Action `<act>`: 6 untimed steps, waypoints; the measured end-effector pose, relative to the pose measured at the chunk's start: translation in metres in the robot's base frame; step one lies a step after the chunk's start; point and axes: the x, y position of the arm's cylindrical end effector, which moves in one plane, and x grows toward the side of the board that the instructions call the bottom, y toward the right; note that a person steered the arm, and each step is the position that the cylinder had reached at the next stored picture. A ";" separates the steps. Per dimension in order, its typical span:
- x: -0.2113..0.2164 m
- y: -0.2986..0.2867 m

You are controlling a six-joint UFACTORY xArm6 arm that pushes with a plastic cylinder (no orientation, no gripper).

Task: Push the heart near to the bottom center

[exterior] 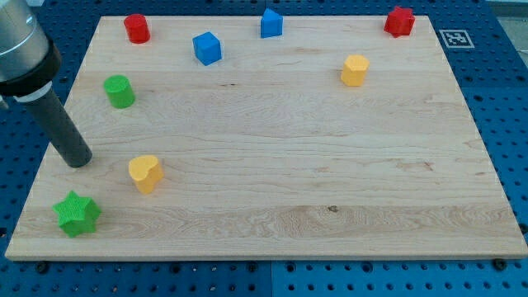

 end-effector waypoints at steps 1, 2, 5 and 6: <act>0.017 0.005; 0.026 0.012; 0.026 0.070; 0.026 0.109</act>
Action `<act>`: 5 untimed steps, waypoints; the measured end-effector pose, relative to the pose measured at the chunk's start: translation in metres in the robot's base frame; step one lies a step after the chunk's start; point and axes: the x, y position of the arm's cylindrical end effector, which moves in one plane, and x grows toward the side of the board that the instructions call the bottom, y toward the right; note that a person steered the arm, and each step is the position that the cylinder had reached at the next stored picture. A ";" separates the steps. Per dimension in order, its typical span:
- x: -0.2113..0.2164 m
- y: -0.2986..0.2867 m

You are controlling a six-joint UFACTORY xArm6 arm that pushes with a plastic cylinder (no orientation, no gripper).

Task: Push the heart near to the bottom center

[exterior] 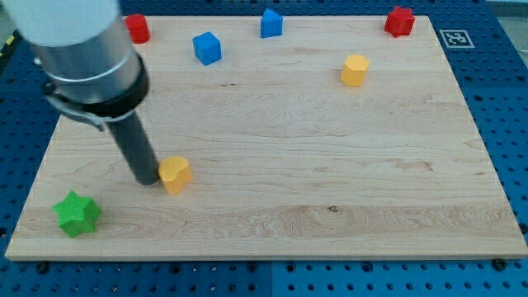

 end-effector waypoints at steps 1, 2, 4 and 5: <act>0.001 0.033; 0.008 0.063; 0.016 0.122; 0.023 0.134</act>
